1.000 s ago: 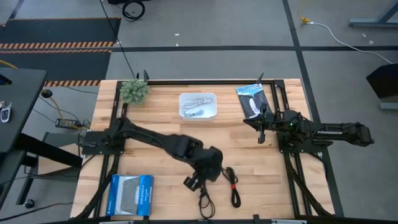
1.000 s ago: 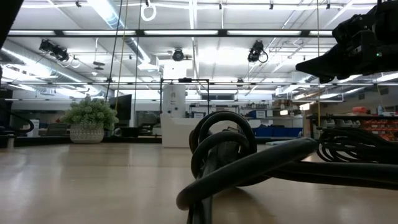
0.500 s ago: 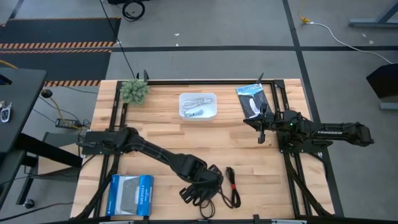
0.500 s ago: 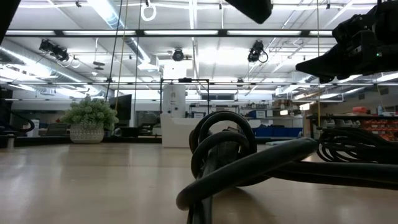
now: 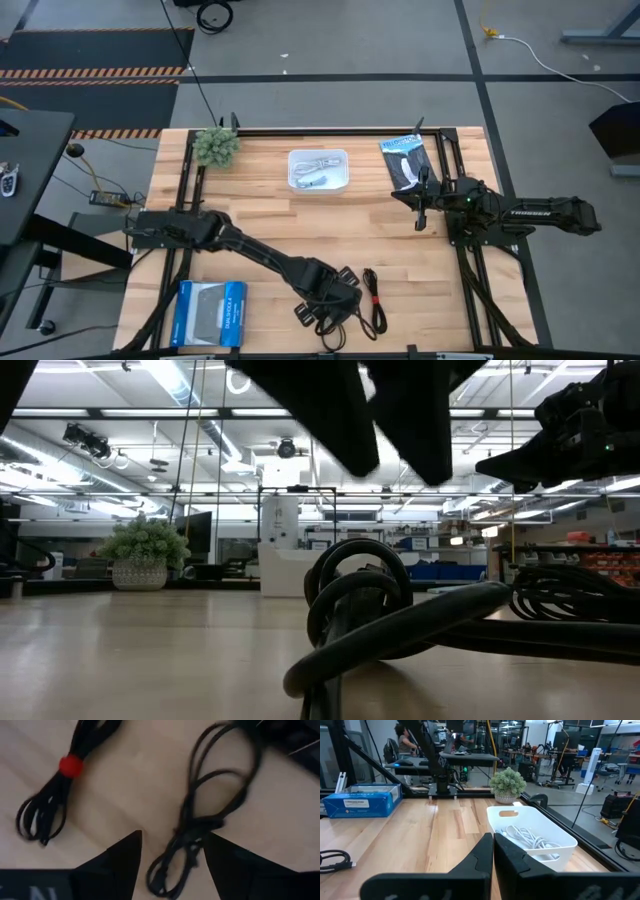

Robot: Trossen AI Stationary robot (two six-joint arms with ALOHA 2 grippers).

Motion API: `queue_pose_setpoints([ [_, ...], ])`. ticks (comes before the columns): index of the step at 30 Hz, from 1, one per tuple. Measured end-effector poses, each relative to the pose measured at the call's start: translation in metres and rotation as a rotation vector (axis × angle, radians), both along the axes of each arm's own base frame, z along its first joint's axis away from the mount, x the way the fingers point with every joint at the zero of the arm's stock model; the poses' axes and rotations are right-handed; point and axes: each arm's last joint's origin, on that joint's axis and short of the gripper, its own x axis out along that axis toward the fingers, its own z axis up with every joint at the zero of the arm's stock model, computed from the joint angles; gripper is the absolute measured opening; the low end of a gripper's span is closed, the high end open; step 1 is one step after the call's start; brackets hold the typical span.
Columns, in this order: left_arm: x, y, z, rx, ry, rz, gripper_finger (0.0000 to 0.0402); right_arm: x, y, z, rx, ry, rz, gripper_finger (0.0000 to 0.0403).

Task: Pick and place USB-C Cables
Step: Put the left black charger cable into the white bin

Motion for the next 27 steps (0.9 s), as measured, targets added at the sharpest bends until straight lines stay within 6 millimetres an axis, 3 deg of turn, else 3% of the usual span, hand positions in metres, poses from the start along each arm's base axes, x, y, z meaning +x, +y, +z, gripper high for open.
queue_pose_setpoints([
  [9,-0.004,-0.009,-0.007,0.023,0.021,-0.003,0.0275,0.000,0.000,0.000,-0.001,-0.005,0.000,0.0020],
  [27,-0.003,-0.017,-0.036,0.087,0.071,-0.059,0.0240,0.000,0.000,0.001,-0.003,-0.013,0.000,0.0020],
])
